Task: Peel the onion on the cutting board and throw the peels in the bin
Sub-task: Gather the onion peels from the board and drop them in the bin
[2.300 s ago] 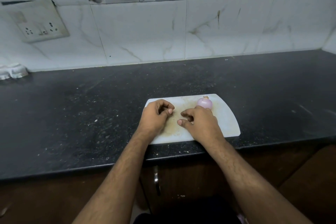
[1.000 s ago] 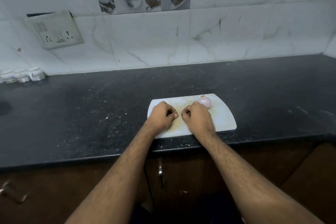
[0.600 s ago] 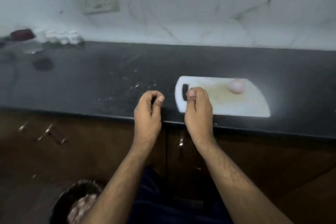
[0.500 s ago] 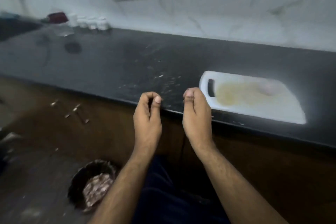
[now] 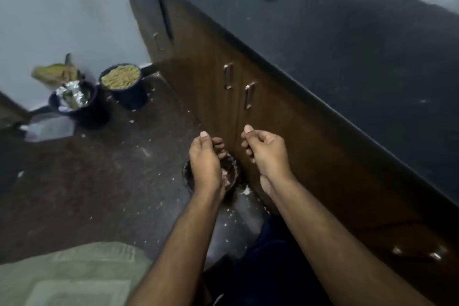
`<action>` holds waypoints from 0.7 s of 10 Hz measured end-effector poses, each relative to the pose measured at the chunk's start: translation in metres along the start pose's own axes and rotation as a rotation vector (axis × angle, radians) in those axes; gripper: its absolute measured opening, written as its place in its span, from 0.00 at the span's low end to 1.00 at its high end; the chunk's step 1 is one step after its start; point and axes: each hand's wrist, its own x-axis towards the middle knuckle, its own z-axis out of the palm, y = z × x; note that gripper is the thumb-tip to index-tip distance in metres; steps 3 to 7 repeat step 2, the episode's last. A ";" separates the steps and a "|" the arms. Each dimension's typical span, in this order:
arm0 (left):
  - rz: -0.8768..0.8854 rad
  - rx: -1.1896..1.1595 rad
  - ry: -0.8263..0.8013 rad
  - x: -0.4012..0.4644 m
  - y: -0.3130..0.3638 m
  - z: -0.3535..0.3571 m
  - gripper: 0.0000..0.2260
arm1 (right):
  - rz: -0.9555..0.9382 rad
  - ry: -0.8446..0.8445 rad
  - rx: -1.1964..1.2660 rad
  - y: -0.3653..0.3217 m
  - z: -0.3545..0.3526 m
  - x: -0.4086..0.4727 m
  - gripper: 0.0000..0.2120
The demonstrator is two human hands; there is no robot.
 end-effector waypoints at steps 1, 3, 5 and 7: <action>-0.072 0.067 0.061 0.021 -0.010 -0.012 0.16 | -0.009 -0.070 -0.075 0.012 0.024 0.028 0.08; -0.117 0.271 0.128 0.043 -0.017 -0.023 0.11 | -0.051 -0.175 -0.298 0.023 0.038 0.053 0.12; -0.117 0.271 0.128 0.043 -0.017 -0.023 0.11 | -0.051 -0.175 -0.298 0.023 0.038 0.053 0.12; -0.117 0.271 0.128 0.043 -0.017 -0.023 0.11 | -0.051 -0.175 -0.298 0.023 0.038 0.053 0.12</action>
